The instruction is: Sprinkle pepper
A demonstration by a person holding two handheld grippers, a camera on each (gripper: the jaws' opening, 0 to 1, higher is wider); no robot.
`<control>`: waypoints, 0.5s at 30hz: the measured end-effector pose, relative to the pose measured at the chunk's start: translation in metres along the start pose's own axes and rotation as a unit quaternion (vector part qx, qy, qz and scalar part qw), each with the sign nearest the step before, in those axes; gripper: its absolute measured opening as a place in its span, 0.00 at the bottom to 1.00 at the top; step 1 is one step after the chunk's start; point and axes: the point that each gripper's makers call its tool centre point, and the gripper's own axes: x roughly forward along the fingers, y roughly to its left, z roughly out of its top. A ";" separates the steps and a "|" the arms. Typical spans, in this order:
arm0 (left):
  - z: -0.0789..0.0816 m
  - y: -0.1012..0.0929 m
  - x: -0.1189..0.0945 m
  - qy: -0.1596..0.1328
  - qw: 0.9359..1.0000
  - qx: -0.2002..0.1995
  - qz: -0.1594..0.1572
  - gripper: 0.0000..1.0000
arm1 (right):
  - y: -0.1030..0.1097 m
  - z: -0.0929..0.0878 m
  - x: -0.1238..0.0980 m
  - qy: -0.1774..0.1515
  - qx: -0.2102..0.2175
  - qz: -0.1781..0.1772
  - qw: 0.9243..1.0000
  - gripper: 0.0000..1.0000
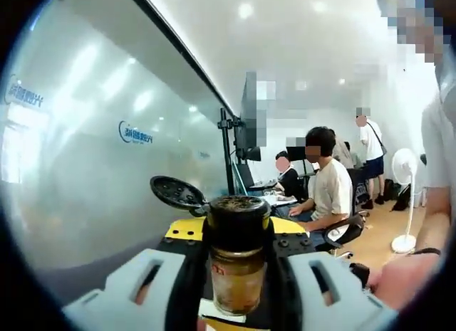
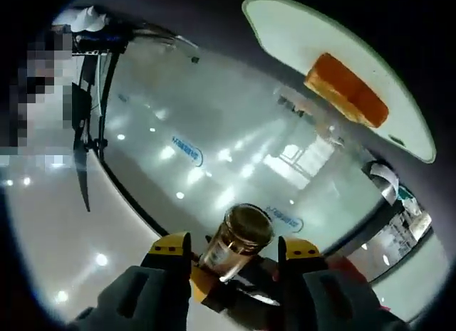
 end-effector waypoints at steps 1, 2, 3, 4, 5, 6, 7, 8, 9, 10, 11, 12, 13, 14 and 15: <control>0.001 0.000 -0.002 -0.001 1.000 0.000 0.001 0.21 | -0.002 0.000 0.001 0.000 0.001 -0.001 1.000 0.42; 0.002 0.000 -0.004 0.000 1.000 0.000 0.002 0.21 | -0.004 -0.001 0.003 -0.001 -0.001 -0.001 1.000 0.42; 0.003 0.003 -0.005 0.000 1.000 -0.001 0.001 0.21 | -0.006 -0.002 0.004 0.002 -0.001 0.000 1.000 0.42; 0.004 0.004 -0.006 0.000 1.000 -0.002 -0.001 0.21 | -0.008 -0.007 0.004 0.010 0.007 -0.003 1.000 0.42; 0.005 0.003 -0.006 0.001 1.000 -0.001 -0.001 0.21 | -0.010 -0.008 0.004 0.012 0.006 -0.004 1.000 0.42; 0.006 0.003 -0.007 0.003 1.000 0.003 0.000 0.21 | -0.011 -0.010 0.003 0.013 0.005 -0.006 1.000 0.42; 0.008 0.003 -0.008 0.002 1.000 0.004 0.001 0.21 | -0.014 -0.008 0.003 0.010 0.009 -0.007 1.000 0.40; 0.009 0.004 -0.009 0.001 1.000 0.004 0.000 0.21 | -0.012 -0.007 0.004 0.007 0.020 -0.002 1.000 0.39; 0.011 0.002 -0.009 0.000 1.000 0.005 0.000 0.21 | -0.009 -0.008 0.005 0.009 0.028 0.006 1.000 0.38; 0.011 0.002 -0.010 0.000 1.000 0.006 -0.001 0.21 | -0.007 -0.010 0.006 0.015 0.028 0.009 0.999 0.37; 0.010 0.001 -0.010 0.003 1.000 0.006 -0.001 0.21 | -0.005 -0.015 0.007 0.029 0.029 0.013 0.999 0.37; 0.010 0.001 -0.011 0.003 1.000 0.007 -0.003 0.21 | -0.005 -0.015 0.007 0.027 0.031 0.012 0.999 0.37; 0.011 -0.001 -0.010 0.003 1.000 0.007 -0.004 0.21 | -0.005 -0.016 0.007 0.029 0.035 0.015 0.999 0.37; 0.010 -0.001 -0.010 0.004 1.000 0.007 -0.004 0.21 | -0.004 -0.016 0.007 0.028 0.042 0.020 0.999 0.37; 0.010 -0.002 -0.010 0.005 1.000 0.007 -0.005 0.21 | -0.005 -0.016 0.007 0.028 0.042 0.019 0.999 0.35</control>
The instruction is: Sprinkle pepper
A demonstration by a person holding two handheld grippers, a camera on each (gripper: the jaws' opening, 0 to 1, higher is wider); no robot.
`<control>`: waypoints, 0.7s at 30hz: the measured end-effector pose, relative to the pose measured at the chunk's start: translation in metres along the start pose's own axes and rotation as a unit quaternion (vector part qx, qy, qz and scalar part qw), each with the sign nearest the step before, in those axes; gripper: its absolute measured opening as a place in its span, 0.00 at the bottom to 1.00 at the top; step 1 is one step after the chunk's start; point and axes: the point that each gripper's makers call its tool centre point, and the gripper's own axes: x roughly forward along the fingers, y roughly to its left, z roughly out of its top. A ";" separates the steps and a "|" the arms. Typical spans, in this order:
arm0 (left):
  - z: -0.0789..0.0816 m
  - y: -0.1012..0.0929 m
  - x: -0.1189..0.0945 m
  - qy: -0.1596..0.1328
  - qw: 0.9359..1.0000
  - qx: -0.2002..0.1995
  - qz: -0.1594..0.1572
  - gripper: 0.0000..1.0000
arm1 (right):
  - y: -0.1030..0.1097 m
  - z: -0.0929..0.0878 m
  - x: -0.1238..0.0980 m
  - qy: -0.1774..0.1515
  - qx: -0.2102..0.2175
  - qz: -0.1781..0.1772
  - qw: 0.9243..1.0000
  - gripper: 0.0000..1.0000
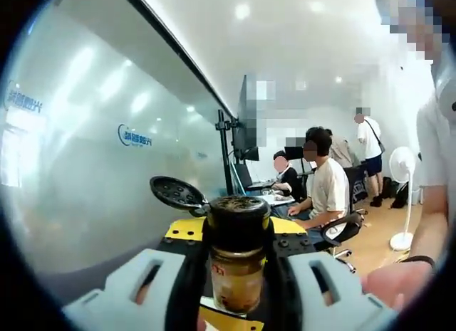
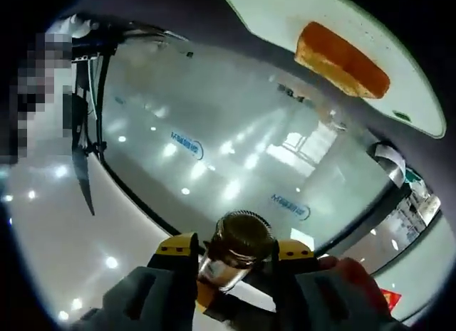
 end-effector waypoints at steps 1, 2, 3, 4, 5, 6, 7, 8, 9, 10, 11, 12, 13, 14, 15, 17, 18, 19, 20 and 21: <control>0.000 -0.001 0.000 0.000 1.000 0.001 -0.002 0.21 | -0.001 0.001 0.000 -0.002 0.002 0.000 1.000 0.34; -0.001 -0.003 0.001 0.001 1.000 0.000 -0.005 0.21 | -0.001 0.000 0.000 0.001 0.010 0.003 1.000 0.33; -0.002 -0.003 0.001 0.001 1.000 0.001 -0.005 0.21 | 0.001 -0.002 0.000 0.005 0.022 0.007 1.000 0.33; -0.002 -0.003 0.001 0.002 1.000 0.001 -0.005 0.21 | 0.002 -0.003 0.001 0.010 0.025 0.006 1.000 0.32; -0.002 -0.003 0.001 0.002 1.000 0.001 -0.005 0.21 | 0.003 -0.001 0.002 0.013 0.027 0.006 1.000 0.31; -0.002 -0.002 0.000 0.002 1.000 0.000 -0.005 0.21 | 0.004 0.000 0.002 0.018 0.029 0.008 0.999 0.29; -0.003 -0.002 0.000 0.003 1.000 -0.001 -0.006 0.21 | 0.006 0.000 0.002 0.025 0.028 0.010 0.999 0.29; -0.003 -0.003 0.001 0.004 1.000 0.001 -0.007 0.21 | 0.006 0.000 0.001 0.029 0.031 0.011 0.999 0.28; -0.004 -0.004 0.001 0.005 1.000 0.002 -0.008 0.21 | 0.007 0.000 0.001 0.033 0.032 0.014 0.999 0.28; -0.004 -0.008 0.001 0.004 1.000 0.002 -0.009 0.21 | 0.008 -0.001 0.000 0.035 0.033 0.017 0.999 0.27; -0.004 -0.008 0.001 0.003 1.000 0.001 -0.009 0.21 | 0.009 -0.002 0.000 0.041 0.033 0.021 0.998 0.26; -0.002 -0.009 -0.001 -0.002 1.000 -0.005 -0.009 0.21 | 0.009 -0.004 0.000 0.052 0.037 0.023 0.998 0.26; -0.003 -0.010 -0.002 -0.003 1.000 -0.005 -0.008 0.21 | 0.009 -0.002 0.000 0.056 0.030 0.023 0.998 0.25; -0.006 -0.010 -0.002 0.000 1.000 -0.005 -0.008 0.21 | 0.010 0.000 -0.002 0.053 0.021 0.025 0.998 0.25; -0.008 -0.010 -0.002 0.002 1.000 -0.004 -0.009 0.21 | 0.011 0.002 -0.003 0.052 0.020 0.026 0.998 0.24; -0.011 -0.012 -0.002 0.008 1.000 0.001 -0.011 0.21 | 0.011 0.004 -0.005 0.053 0.019 0.030 0.998 0.24; -0.010 -0.013 -0.002 0.009 1.000 0.002 -0.011 0.21 | 0.011 0.004 -0.005 0.056 0.021 0.031 0.998 0.24; -0.010 -0.013 -0.002 0.007 1.000 0.002 -0.013 0.21 | 0.013 0.002 -0.005 0.062 0.020 0.035 0.997 0.24; -0.009 -0.015 -0.002 0.005 1.000 0.003 -0.014 0.21 | 0.013 0.002 -0.005 0.068 0.021 0.037 0.997 0.23; -0.009 -0.016 -0.002 0.006 1.000 0.004 -0.015 0.21 | 0.015 0.003 -0.004 0.072 0.016 0.037 0.997 0.23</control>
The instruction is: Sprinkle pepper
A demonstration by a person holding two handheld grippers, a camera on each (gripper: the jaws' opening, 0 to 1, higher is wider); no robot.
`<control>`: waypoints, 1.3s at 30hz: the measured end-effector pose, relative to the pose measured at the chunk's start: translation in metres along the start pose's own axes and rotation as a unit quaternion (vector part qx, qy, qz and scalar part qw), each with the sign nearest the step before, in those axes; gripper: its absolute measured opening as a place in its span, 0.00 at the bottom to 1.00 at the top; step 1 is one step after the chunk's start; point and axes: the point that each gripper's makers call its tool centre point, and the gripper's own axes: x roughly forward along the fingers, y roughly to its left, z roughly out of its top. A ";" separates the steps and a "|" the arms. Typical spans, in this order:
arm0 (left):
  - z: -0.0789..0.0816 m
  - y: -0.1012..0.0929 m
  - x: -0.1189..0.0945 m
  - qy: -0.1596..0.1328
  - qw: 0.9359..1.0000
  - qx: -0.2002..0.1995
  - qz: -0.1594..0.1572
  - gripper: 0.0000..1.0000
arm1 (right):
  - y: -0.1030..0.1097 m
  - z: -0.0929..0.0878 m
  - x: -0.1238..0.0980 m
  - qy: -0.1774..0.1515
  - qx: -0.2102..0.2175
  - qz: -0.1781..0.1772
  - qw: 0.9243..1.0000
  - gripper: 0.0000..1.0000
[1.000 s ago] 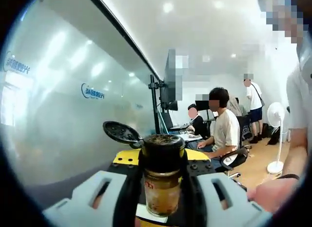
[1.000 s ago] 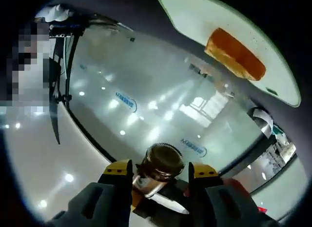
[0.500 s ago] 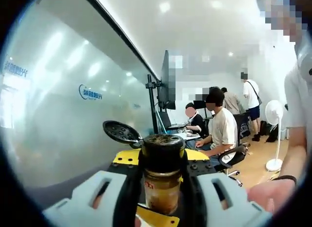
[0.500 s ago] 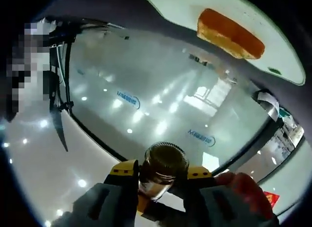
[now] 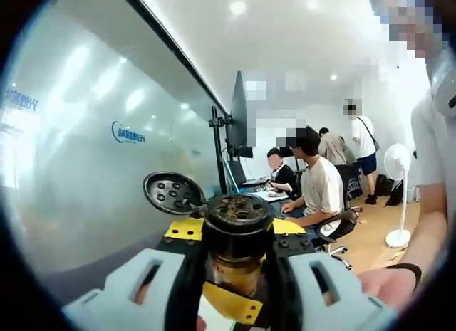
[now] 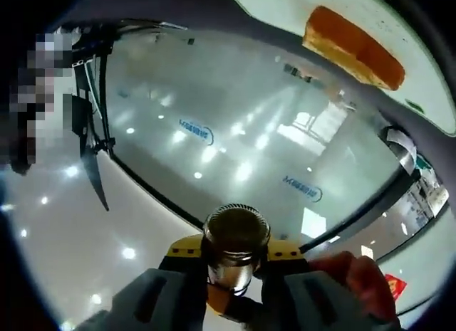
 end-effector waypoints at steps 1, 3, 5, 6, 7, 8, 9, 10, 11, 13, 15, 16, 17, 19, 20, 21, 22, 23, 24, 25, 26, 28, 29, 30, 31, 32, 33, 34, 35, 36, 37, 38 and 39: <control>0.000 -0.001 0.000 0.001 1.000 0.002 -0.001 0.22 | 0.001 0.000 0.000 0.003 -0.011 0.000 1.000 0.23; 0.001 -0.003 0.000 0.002 1.000 0.003 -0.004 0.22 | 0.004 -0.002 -0.001 0.011 -0.019 0.000 1.000 0.23; 0.000 -0.006 -0.001 0.003 1.000 0.005 -0.006 0.22 | 0.005 -0.003 -0.002 0.013 -0.024 0.000 1.000 0.22; 0.001 -0.006 -0.001 0.002 1.000 0.004 -0.007 0.22 | 0.005 -0.004 -0.003 0.016 -0.027 -0.001 1.000 0.22; 0.000 -0.006 -0.001 0.002 1.000 0.003 -0.007 0.22 | 0.005 -0.004 -0.004 0.017 -0.030 -0.003 0.999 0.22; -0.001 -0.006 -0.002 0.003 1.000 0.003 -0.006 0.22 | 0.004 -0.004 -0.004 0.016 -0.034 -0.005 0.999 0.22; -0.002 -0.006 -0.003 0.003 1.000 0.002 -0.004 0.23 | 0.003 -0.003 -0.005 0.017 -0.037 -0.008 0.999 0.22; -0.002 -0.006 -0.003 0.003 1.000 0.002 -0.001 0.23 | 0.003 -0.004 -0.005 0.017 -0.038 -0.011 0.999 0.22; -0.002 -0.007 -0.005 0.001 1.000 0.003 -0.001 0.23 | 0.003 -0.004 -0.005 0.018 -0.042 -0.012 0.999 0.22; -0.002 -0.006 -0.006 -0.003 1.000 -0.002 0.001 0.23 | 0.003 -0.006 -0.007 0.018 -0.054 -0.016 0.998 0.22; 0.000 -0.005 -0.007 -0.009 1.000 -0.010 0.004 0.23 | 0.003 -0.008 -0.007 0.015 -0.064 -0.020 0.998 0.22; 0.001 -0.005 -0.008 -0.012 1.000 -0.011 0.006 0.23 | 0.004 -0.009 -0.007 0.015 -0.077 -0.021 0.997 0.22; 0.002 -0.003 -0.009 -0.014 1.000 -0.011 0.008 0.23 | 0.004 -0.009 -0.006 0.019 -0.082 -0.023 0.996 0.22; 0.001 -0.001 -0.010 -0.011 1.000 -0.007 0.014 0.24 | 0.004 -0.006 -0.004 0.017 -0.096 -0.027 0.995 0.22; 0.000 -0.001 -0.011 -0.011 1.000 -0.008 0.015 0.24 | 0.003 -0.005 -0.004 0.016 -0.095 -0.028 0.995 0.22; 0.000 0.000 -0.013 -0.015 1.000 -0.014 0.016 0.24 | 0.003 -0.004 -0.004 0.014 -0.094 -0.028 0.995 0.22; 0.000 0.001 -0.014 -0.020 0.999 -0.022 0.017 0.24 | 0.003 -0.003 -0.004 0.013 -0.094 -0.028 0.995 0.22; 0.000 0.001 -0.015 -0.023 0.999 -0.028 0.016 0.25 | 0.004 -0.003 -0.004 0.014 -0.092 -0.028 0.995 0.22; 0.000 0.000 -0.016 -0.027 0.999 -0.035 0.014 0.26 | 0.004 -0.004 -0.004 0.021 -0.094 -0.030 0.995 0.22; -0.003 0.001 -0.017 -0.025 0.999 -0.038 0.014 0.26 | 0.002 -0.004 -0.004 0.025 -0.104 -0.037 0.994 0.22; -0.007 0.002 -0.019 -0.016 0.999 -0.037 0.017 0.26 | 0.001 -0.002 -0.003 0.026 -0.111 -0.045 0.992 0.22; -0.012 0.004 -0.023 -0.013 0.999 -0.037 0.020 0.26 | 0.003 0.003 -0.001 0.026 -0.119 -0.047 0.991 0.22; -0.015 0.005 -0.027 -0.011 0.999 -0.039 0.023 0.26 | 0.004 0.007 -0.001 0.026 -0.147 -0.057 0.987 0.22; -0.020 0.007 -0.032 -0.009 0.999 -0.042 0.029 0.26 | 0.006 0.010 -0.001 0.030 -0.169 -0.064 0.983 0.22; -0.024 0.009 -0.036 -0.007 0.998 -0.044 0.033 0.26 | 0.012 0.014 -0.001 0.024 -0.203 -0.069 0.976 0.22; -0.030 0.012 -0.042 -0.002 0.998 -0.049 0.041 0.26 | 0.019 0.015 0.000 0.029 -0.221 -0.066 0.973 0.22; -0.037 0.013 -0.048 0.002 0.997 -0.054 0.047 0.26 | 0.026 0.016 0.002 0.034 -0.217 -0.059 0.974 0.22; -0.045 0.015 -0.055 0.007 0.997 -0.060 0.054 0.26 | 0.030 0.019 0.002 0.035 -0.215 -0.059 0.974 0.22; -0.053 0.020 -0.064 0.011 0.996 -0.069 0.063 0.25 | 0.035 0.023 0.003 0.030 -0.227 -0.060 0.971 0.22; -0.062 0.024 -0.072 0.017 0.994 -0.078 0.080 0.25 | 0.038 0.029 0.002 0.031 -0.262 -0.072 0.962 0.22; -0.070 0.028 -0.081 0.023 0.991 -0.088 0.099 0.24 | 0.042 0.033 0.002 0.041 -0.291 -0.079 0.953 0.22; -0.076 0.028 -0.089 0.023 0.989 -0.095 0.113 0.23 | 0.048 0.039 0.002 0.043 -0.320 -0.086 0.942 0.22; -0.081 0.021 -0.094 0.027 0.990 -0.088 0.108 0.23 | 0.053 0.050 0.002 0.035 -0.339 -0.099 0.935 0.22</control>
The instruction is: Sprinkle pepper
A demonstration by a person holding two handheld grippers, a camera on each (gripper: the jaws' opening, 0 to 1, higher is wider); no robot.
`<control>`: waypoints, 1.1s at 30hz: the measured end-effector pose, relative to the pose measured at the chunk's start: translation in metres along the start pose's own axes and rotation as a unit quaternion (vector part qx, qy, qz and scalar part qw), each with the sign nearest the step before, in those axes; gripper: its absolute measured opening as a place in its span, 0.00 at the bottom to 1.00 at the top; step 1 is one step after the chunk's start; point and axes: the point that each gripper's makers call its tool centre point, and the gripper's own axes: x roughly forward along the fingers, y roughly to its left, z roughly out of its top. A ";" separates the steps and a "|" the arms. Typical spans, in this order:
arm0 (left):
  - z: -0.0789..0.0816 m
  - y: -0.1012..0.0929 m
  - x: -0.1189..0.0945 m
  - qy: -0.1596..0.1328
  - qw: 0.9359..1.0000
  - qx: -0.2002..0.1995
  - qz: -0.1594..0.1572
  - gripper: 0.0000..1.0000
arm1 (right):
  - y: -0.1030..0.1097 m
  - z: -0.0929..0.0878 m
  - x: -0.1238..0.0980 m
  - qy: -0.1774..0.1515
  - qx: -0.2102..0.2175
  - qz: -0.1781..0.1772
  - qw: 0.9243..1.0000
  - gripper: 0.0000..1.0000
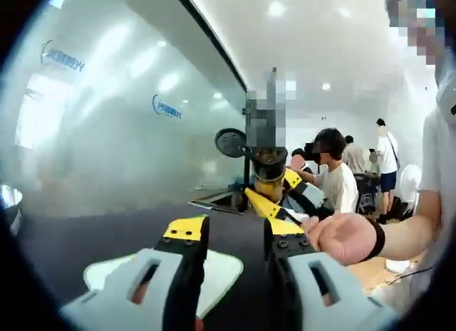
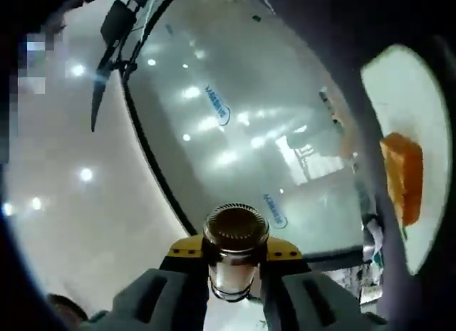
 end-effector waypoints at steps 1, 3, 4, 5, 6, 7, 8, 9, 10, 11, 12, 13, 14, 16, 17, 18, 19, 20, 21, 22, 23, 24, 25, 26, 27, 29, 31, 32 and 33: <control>-0.007 -0.003 -0.005 0.004 1.000 0.004 0.001 0.23 | 0.001 0.009 0.000 -0.006 -0.003 -0.001 1.000 0.22; -0.024 -0.006 -0.012 0.023 1.000 0.011 0.005 0.23 | 0.002 0.023 0.001 -0.002 -0.040 -0.007 0.999 0.22; -0.034 -0.008 -0.015 0.034 0.999 0.017 0.011 0.23 | 0.002 0.029 0.002 -0.006 -0.068 -0.019 0.998 0.22; -0.043 -0.009 -0.017 0.038 0.999 0.017 0.015 0.23 | 0.001 0.033 0.003 -0.002 -0.095 -0.029 0.995 0.22; -0.053 -0.013 -0.018 0.045 0.999 0.011 0.013 0.23 | 0.000 0.035 0.004 0.002 -0.112 -0.035 0.993 0.22; -0.063 -0.016 -0.019 0.051 0.999 0.000 0.010 0.23 | 0.000 0.036 0.007 0.006 -0.126 -0.043 0.991 0.22; -0.071 -0.016 -0.021 0.052 0.999 -0.010 0.009 0.23 | 0.001 0.038 0.010 0.010 -0.134 -0.046 0.990 0.22; -0.078 -0.017 -0.022 0.053 0.998 -0.014 0.010 0.23 | 0.002 0.040 0.013 0.011 -0.146 -0.047 0.988 0.22; -0.090 -0.018 -0.024 0.060 0.998 -0.016 0.018 0.23 | 0.009 0.040 0.016 0.011 -0.143 -0.040 0.989 0.22; -0.094 -0.011 -0.029 0.082 0.995 0.027 0.040 0.23 | 0.013 0.039 0.020 0.016 -0.145 -0.036 0.989 0.22; -0.087 -0.013 -0.029 0.072 0.995 0.051 0.038 0.23 | 0.013 0.040 0.024 0.025 -0.163 -0.042 0.985 0.22; -0.080 -0.022 -0.029 0.048 0.998 0.025 0.020 0.23 | 0.010 0.041 0.028 0.035 -0.197 -0.059 0.978 0.22; -0.079 -0.025 -0.030 0.042 0.999 0.006 0.010 0.23 | 0.007 0.039 0.033 0.049 -0.227 -0.073 0.970 0.22; -0.082 -0.022 -0.031 0.049 0.999 0.011 0.015 0.23 | 0.005 0.037 0.041 0.065 -0.266 -0.086 0.958 0.22; -0.084 -0.021 -0.031 0.054 0.998 0.010 0.015 0.23 | 0.002 0.035 0.048 0.081 -0.290 -0.091 0.949 0.22; -0.085 -0.022 -0.031 0.057 0.998 0.006 0.012 0.23 | 0.001 0.032 0.050 0.089 -0.289 -0.092 0.949 0.22; -0.084 -0.022 -0.032 0.053 0.999 0.000 0.010 0.23 | 0.001 0.029 0.054 0.092 -0.287 -0.092 0.949 0.22; -0.082 -0.022 -0.033 0.048 0.999 -0.001 0.011 0.23 | -0.001 0.029 0.058 0.094 -0.307 -0.098 0.942 0.22; -0.081 -0.020 -0.033 0.045 0.999 -0.003 0.013 0.23 | -0.005 0.030 0.061 0.099 -0.334 -0.110 0.931 0.22; -0.081 -0.020 -0.033 0.045 0.999 -0.005 0.015 0.23 | -0.008 0.029 0.064 0.105 -0.355 -0.117 0.921 0.22; -0.081 -0.019 -0.033 0.046 0.999 -0.005 0.017 0.23 | -0.009 0.028 0.068 0.109 -0.362 -0.115 0.918 0.22; -0.082 -0.020 -0.033 0.048 0.999 -0.003 0.017 0.23 | -0.011 0.025 0.072 0.111 -0.358 -0.114 0.920 0.22; -0.083 -0.021 -0.032 0.050 0.999 0.002 0.016 0.23 | -0.013 0.023 0.076 0.115 -0.361 -0.115 0.918 0.22; -0.084 -0.023 -0.031 0.054 0.998 0.007 0.014 0.23 | -0.017 0.022 0.079 0.117 -0.368 -0.118 0.915 0.22; -0.086 -0.024 -0.031 0.058 0.998 0.013 0.013 0.23 | -0.020 0.020 0.082 0.120 -0.371 -0.122 0.913 0.22; -0.088 -0.026 -0.030 0.066 0.998 0.020 0.010 0.23 | -0.026 0.011 0.091 0.137 -0.392 -0.125 0.901 0.22; -0.090 -0.027 -0.030 0.071 0.997 0.025 0.008 0.23 | -0.032 0.003 0.098 0.155 -0.418 -0.130 0.886 0.22; -0.090 -0.027 -0.030 0.072 0.997 0.027 0.008 0.23 | -0.036 -0.001 0.102 0.164 -0.428 -0.130 0.879 0.22; -0.090 -0.027 -0.030 0.073 0.997 0.027 0.009 0.23 | -0.039 -0.005 0.105 0.172 -0.441 -0.132 0.871 0.22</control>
